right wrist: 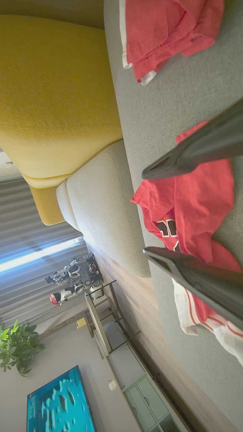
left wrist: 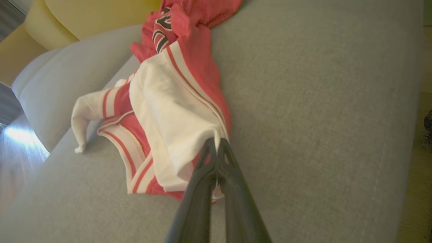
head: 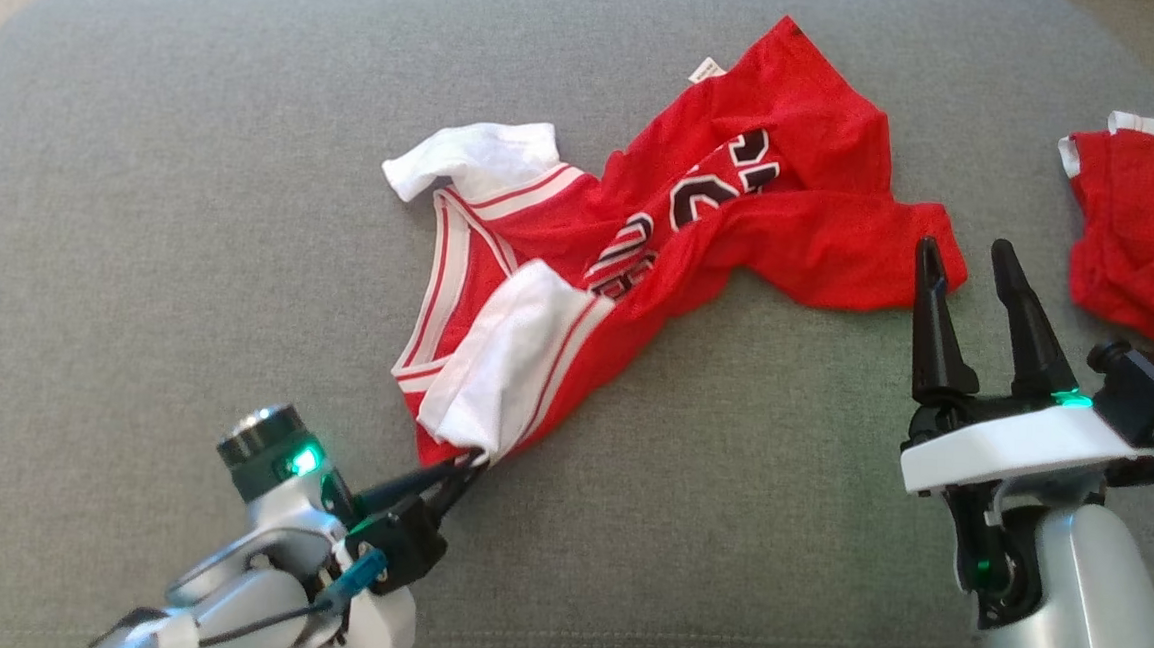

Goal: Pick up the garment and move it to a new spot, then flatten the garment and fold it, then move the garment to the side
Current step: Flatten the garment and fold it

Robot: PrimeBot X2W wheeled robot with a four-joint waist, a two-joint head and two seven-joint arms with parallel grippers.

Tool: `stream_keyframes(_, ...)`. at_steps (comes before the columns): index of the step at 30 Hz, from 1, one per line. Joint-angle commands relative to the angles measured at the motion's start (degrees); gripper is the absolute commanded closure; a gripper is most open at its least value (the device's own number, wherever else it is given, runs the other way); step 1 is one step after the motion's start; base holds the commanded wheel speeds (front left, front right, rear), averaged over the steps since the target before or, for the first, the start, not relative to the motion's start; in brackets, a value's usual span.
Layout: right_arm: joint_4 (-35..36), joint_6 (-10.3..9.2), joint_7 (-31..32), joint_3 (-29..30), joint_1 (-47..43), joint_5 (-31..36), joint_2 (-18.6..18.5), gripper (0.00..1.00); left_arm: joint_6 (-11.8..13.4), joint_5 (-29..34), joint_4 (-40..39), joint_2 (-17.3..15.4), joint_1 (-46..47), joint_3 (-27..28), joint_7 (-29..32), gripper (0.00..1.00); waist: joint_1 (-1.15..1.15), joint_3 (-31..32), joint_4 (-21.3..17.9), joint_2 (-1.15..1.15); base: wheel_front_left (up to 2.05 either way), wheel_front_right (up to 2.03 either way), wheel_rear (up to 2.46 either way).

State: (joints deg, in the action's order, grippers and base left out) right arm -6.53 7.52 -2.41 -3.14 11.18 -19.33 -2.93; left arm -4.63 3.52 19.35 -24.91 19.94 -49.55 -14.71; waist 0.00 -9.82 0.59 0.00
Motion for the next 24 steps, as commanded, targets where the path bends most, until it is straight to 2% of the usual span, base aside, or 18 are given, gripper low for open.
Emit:
stream_keyframes(1, 1.9, -0.03, 0.4, -1.1, 1.3, 0.3, 0.0, 0.0, -0.3, -0.6, 0.5, -0.5, 1.3, 1.6, -0.3, 0.02, 0.0, 0.3, 0.2, 0.0, 0.0, 0.0, 0.0)
stream_keyframes(5, 2.1, -0.03, 1.0, -0.9, 1.1, 0.4, 0.0, 0.0, -0.7, -2.4, 4.1, 1.6, 1.3, 0.9, -0.3, 0.0, 0.0, 0.8, 0.5, 0.0, 0.0, 0.0, 0.0)
stream_keyframes(8, 2.4, -0.03, 1.3, -0.6, 0.9, 0.5, 0.0, 0.0, 0.7, -4.6, 5.0, 2.7, 1.5, 2.8, -0.3, 0.0, 0.0, 1.1, 0.7, 0.0, 0.0, 0.0, 0.0)
stream_keyframes(11, 2.7, -0.03, 1.3, -0.3, 0.5, 0.5, 0.0, 0.0, 2.9, -8.6, 4.1, 3.8, 1.0, 6.8, -0.3, 0.0, 0.0, 1.4, 1.0, 0.0, 0.0, 0.0, 0.0)
stream_keyframes(17, 2.9, -0.03, 1.3, 0.3, -0.5, 0.3, 0.0, 0.0, 6.7, -15.6, -2.5, 6.2, -0.8, 16.0, -0.3, 0.0, 0.0, 1.9, 1.7, 0.0, 0.0, 0.0, 0.0)
stream_keyframes(24, 3.4, -0.03, 1.4, 0.2, -0.9, 0.1, 0.0, 0.0, 8.9, -20.5, -10.7, 12.1, -3.7, 26.6, -0.3, 0.0, 0.0, 1.9, 1.9, 0.0, 0.0, 0.0, 0.0)
